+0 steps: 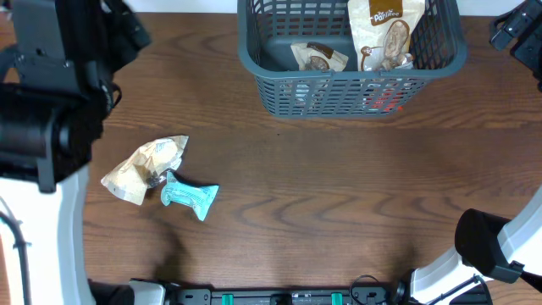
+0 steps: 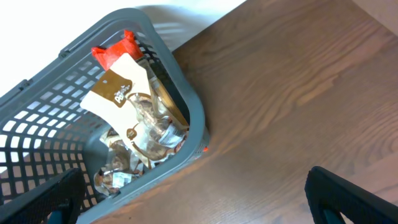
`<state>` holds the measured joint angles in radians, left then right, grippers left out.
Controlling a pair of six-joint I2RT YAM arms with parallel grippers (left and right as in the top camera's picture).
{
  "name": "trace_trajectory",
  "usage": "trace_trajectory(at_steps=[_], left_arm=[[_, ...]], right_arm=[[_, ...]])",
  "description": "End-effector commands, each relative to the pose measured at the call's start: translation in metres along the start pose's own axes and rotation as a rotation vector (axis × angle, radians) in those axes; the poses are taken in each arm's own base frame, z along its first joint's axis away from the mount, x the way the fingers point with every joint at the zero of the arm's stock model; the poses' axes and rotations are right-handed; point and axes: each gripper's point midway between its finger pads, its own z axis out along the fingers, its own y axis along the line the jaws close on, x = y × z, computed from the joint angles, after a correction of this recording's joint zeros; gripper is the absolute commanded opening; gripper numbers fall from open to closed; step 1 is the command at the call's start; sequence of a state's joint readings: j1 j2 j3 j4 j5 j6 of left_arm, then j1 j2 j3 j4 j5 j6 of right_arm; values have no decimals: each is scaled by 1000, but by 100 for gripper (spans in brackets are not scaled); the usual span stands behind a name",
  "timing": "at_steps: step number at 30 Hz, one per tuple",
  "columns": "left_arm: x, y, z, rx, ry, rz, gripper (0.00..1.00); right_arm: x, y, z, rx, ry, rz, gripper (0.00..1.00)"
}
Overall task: Pack container
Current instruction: 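Release the Pantree wrapper into the basket and withdraw the left gripper, then lower the left gripper onto the cream crumpled wrapper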
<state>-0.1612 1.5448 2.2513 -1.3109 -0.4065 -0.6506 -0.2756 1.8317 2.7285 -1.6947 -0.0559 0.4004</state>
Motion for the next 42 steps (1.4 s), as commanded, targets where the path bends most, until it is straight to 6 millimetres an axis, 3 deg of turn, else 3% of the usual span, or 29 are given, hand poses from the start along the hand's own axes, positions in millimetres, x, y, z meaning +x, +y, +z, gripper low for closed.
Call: trace_trajectory(at_steps=[1,4,9,13,20,23,28,33,42], left_arm=[[11,29,21,-146,36,-361,99],[28,54,30,-265,72,-554,99],[57,75,50,-389,133,-639,99],[100,79,74,-460,252,-716,99],[192,72,141,-455,465,-776,99],[226,87,158,-499,500,-805,99],[268,126,159,-672,514,-899,99],[286,146,159,-753,509,-950,99],[275,144,195,-657,434,-1020,99]], right_arm=[[1,-2,1,1,6,-12,99],[1,-1,1,1,6,-12,99],[1,-1,1,1,6,-12,99],[1,-1,1,1,6,-9,99],[1,-2,1,2,6,-9,99],[1,-1,1,1,6,-9,99],[1,-1,1,1,6,-9,99],[1,-1,1,1,6,-9,99],[1,-1,1,1,6,-9,99]])
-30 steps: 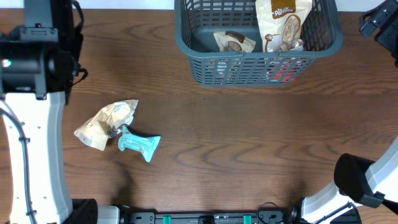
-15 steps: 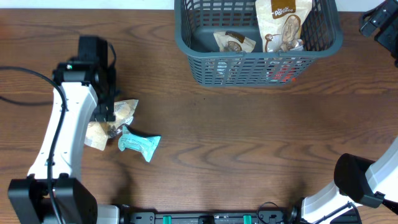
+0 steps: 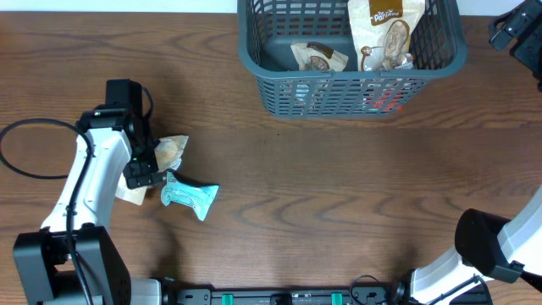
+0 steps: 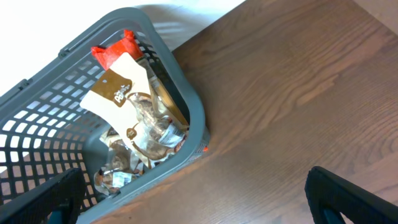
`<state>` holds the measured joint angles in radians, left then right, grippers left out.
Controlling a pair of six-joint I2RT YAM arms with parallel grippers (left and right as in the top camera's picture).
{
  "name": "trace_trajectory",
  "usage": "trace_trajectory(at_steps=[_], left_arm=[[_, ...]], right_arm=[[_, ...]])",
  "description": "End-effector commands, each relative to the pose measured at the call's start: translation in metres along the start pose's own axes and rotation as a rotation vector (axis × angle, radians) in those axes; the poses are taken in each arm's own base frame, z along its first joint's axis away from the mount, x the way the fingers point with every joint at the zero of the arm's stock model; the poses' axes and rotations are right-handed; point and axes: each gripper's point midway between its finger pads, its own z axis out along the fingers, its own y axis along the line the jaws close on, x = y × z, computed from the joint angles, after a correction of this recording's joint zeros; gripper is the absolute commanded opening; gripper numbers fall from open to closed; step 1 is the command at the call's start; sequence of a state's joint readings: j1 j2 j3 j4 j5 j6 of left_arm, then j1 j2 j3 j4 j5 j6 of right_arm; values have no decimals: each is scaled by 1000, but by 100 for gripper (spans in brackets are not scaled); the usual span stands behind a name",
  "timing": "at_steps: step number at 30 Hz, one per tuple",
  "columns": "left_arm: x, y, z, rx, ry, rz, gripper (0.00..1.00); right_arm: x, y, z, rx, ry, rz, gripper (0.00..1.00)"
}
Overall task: Pack container
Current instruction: 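Lower the left gripper onto the cream crumpled wrapper, then close the left gripper on the cream wrapper and lift it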
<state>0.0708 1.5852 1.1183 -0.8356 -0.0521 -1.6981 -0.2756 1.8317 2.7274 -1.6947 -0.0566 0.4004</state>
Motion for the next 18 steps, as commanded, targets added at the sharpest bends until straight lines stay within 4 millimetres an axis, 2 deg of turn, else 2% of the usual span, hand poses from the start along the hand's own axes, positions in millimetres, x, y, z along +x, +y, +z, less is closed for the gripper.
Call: trace_trajectory(at_steps=[1,6,11,18], left_arm=[[-6,-8,12,13,-16,-36,99],[5,-16,38,-4,21,-36,99],[15,-5,61,-84,55,-92,99],[10,0,74,-116,15,-102,99]], right_arm=[[0,-1,1,1,5,-9,99],[0,-1,1,1,5,-9,99],[0,-2,1,2,5,-9,99],[0,-2,1,2,4,-9,99]])
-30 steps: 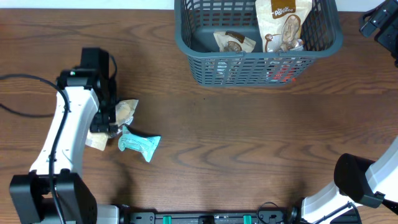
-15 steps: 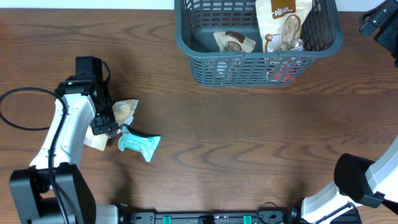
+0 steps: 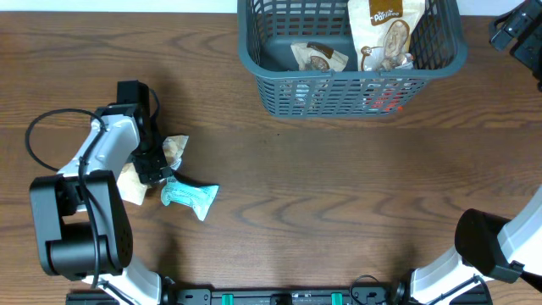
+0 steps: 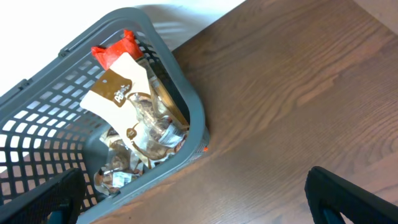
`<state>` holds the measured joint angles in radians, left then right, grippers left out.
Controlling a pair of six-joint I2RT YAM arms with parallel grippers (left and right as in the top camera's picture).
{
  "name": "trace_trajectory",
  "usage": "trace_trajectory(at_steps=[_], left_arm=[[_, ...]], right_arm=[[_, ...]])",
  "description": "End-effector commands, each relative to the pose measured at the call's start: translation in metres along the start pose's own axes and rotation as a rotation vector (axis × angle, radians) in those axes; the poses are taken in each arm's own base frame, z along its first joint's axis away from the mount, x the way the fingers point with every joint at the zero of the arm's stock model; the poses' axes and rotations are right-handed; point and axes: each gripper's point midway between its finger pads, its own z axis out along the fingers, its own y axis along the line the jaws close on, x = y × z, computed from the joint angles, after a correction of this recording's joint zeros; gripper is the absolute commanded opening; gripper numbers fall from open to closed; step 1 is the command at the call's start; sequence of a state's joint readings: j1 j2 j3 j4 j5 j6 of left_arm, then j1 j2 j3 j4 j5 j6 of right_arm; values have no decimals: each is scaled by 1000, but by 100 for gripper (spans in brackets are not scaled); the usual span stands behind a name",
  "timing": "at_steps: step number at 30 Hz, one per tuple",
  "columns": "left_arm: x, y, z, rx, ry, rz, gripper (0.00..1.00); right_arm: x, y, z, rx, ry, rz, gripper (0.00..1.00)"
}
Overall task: Pack container
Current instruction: 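Close the left gripper on the cream wrapper and lift it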
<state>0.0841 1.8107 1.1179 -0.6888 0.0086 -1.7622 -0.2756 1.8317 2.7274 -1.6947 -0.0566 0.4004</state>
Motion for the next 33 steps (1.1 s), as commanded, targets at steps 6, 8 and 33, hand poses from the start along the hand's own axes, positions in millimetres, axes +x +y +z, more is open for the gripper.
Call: trace_trajectory(at_steps=[6,8,33], left_arm=[[-9,12,23,-74,-42,-37,99],[-10,15,28,-94,-48,-37,98],[39,-87,-108,390,10,752,5]], right_arm=[[0,-2,1,2,5,-9,99],[0,-1,1,1,5,-9,99],[0,-2,1,2,5,-8,99]])
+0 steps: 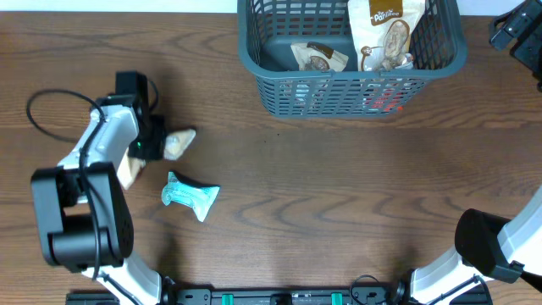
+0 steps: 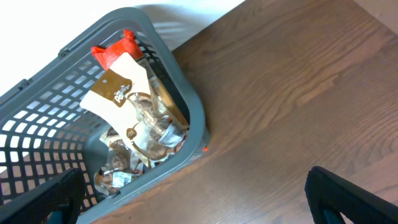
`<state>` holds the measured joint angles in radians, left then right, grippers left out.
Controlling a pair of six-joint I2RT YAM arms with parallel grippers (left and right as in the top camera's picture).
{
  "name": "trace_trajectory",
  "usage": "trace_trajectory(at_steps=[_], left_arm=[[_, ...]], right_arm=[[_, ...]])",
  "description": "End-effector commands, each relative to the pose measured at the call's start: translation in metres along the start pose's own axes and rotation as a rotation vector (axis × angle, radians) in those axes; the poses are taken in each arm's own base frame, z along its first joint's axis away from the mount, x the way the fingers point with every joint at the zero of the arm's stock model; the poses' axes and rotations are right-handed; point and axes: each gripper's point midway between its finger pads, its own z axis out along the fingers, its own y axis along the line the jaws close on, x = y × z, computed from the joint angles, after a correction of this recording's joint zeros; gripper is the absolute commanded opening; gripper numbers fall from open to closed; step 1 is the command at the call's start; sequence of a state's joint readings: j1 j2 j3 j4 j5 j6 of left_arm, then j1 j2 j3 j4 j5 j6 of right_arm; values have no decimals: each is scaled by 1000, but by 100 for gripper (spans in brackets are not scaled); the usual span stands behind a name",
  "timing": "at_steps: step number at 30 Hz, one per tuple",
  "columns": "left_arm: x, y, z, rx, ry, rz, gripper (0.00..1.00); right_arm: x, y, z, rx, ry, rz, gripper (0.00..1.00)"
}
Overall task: Pack container
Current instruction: 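Close the left gripper on the cream wrapper and lift it, then carry the cream wrapper into the basket and open the left gripper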
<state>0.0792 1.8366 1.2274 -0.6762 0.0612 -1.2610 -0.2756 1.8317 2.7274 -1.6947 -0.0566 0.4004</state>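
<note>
A beige crinkled snack bag point(image 1: 178, 142) is at the table's left, and my left gripper point(image 1: 151, 142) is shut on its left part; another piece of the bag shows below the arm. A teal packet point(image 1: 190, 195) lies apart from it, nearer the front edge. The grey mesh basket point(image 1: 351, 85) stands at the back centre, also seen from the right wrist as the basket point(image 2: 199, 124), holding a tall brown-and-white snack pouch point(image 1: 385, 34), a smaller packet point(image 1: 320, 58) and a red packet point(image 2: 115, 50). My right gripper point(image 2: 193, 205) hangs open beside the basket's right corner.
The left arm's black cable point(image 1: 51, 97) loops over the table at far left. The right arm's base point(image 1: 487, 241) sits at the front right corner. Bare wood lies between the basket and the packets.
My left gripper has moved toward the back of the table with the beige bag, whose tip now sits farther from the teal packet. The right arm and the basket are unchanged.
At first the beige bag and the teal packet lay touching, with the left arm high near the camera. Then the left gripper was down on the bag, and stayed there. Now the bag is shifted away from the teal packet, held by the gripper.
</note>
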Motion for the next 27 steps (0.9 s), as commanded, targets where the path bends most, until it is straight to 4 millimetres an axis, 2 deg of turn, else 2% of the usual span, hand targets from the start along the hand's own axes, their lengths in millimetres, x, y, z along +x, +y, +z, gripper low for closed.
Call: trace_trajectory(at_steps=[1,4,6,8,11,13,16,19,21,24,27], left_arm=[[-4,-79,-113,335,-138,324,5],[15,-121,-202,547,-248,546,6],[37,-142,-261,676,-324,701,5],[61,-156,-308,776,-394,815,5],[88,-166,-361,863,-517,905,6],[106,-170,-381,905,-568,952,5],[140,-177,-390,975,-567,1022,6],[175,-187,-380,1004,-547,1097,5],[198,-195,-366,1006,-535,1152,5],[232,-210,-334,993,-516,1235,5],[253,-223,-305,983,-496,1260,6]], right_arm=[[0,-1,1,1,5,-9,99],[0,-1,1,1,5,-9,99],[0,-1,1,1,5,-9,99],[0,-1,1,1,5,-9,99],[1,-1,1,0,6,-9,99],[1,1,1,-11,10,-9,99],[2,3,0,-24,15,-9,99],[2,3,0,-24,15,-9,99],[2,3,0,-24,15,-9,99],[2,3,0,-24,15,-9,99],[3,4,0,-29,18,-10,99]])
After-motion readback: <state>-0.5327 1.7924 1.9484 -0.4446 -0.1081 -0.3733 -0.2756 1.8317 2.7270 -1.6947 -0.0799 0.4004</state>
